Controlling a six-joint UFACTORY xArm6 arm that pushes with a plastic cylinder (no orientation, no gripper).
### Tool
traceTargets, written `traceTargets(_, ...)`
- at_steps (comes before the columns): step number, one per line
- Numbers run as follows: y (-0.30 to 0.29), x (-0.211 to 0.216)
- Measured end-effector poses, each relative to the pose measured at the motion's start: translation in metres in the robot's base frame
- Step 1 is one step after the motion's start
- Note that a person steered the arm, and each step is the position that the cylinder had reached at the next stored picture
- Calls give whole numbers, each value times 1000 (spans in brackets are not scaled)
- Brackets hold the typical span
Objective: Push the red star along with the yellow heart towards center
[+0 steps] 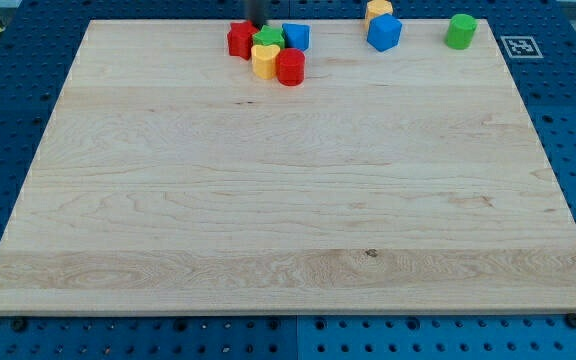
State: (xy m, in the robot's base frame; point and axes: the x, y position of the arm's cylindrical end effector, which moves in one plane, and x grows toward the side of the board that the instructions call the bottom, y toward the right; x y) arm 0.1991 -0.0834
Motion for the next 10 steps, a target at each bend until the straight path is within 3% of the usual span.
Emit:
traceTargets(1,-49,-8)
traceTargets(2,-46,6)
traceTargets(4,13,23)
traceTargets(8,87,143)
traceTargets(10,20,43)
